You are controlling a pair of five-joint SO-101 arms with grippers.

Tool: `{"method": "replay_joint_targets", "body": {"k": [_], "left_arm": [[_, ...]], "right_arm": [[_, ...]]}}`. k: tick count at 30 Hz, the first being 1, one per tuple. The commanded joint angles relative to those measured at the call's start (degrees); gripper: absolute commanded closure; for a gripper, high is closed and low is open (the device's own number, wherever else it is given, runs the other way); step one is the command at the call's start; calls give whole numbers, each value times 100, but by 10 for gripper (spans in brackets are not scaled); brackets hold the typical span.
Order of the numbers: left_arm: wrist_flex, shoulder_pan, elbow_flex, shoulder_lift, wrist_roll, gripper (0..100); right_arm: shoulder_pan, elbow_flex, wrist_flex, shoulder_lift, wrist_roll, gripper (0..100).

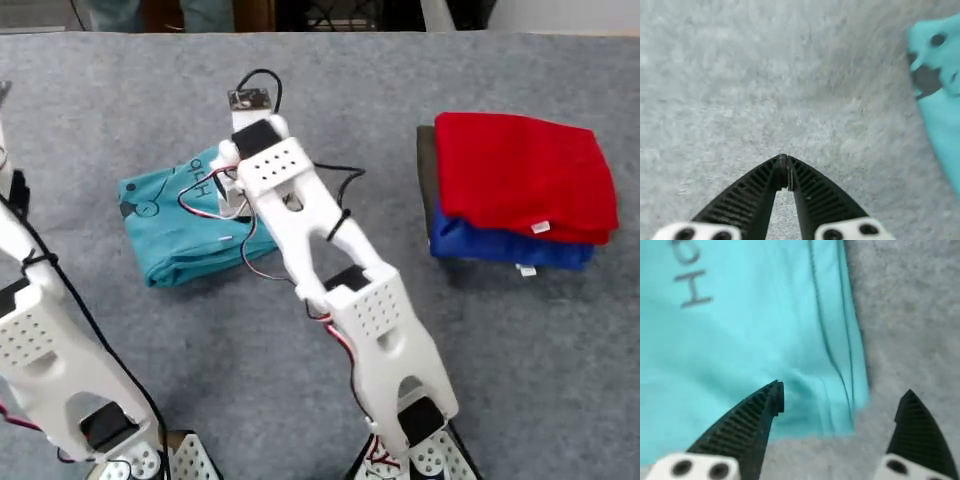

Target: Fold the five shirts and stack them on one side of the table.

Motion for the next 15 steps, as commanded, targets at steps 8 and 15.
{"method": "replay_joint_targets", "body": {"k": [8, 15], "left_arm": [[-703, -523, 936, -360, -440, 970], [-1090, -725, 1253, -369, -466, 970]], "right_arm": [[-97, -13, -79, 919, -695, 701], [-97, -4, 0, 945, -325, 952]]}}
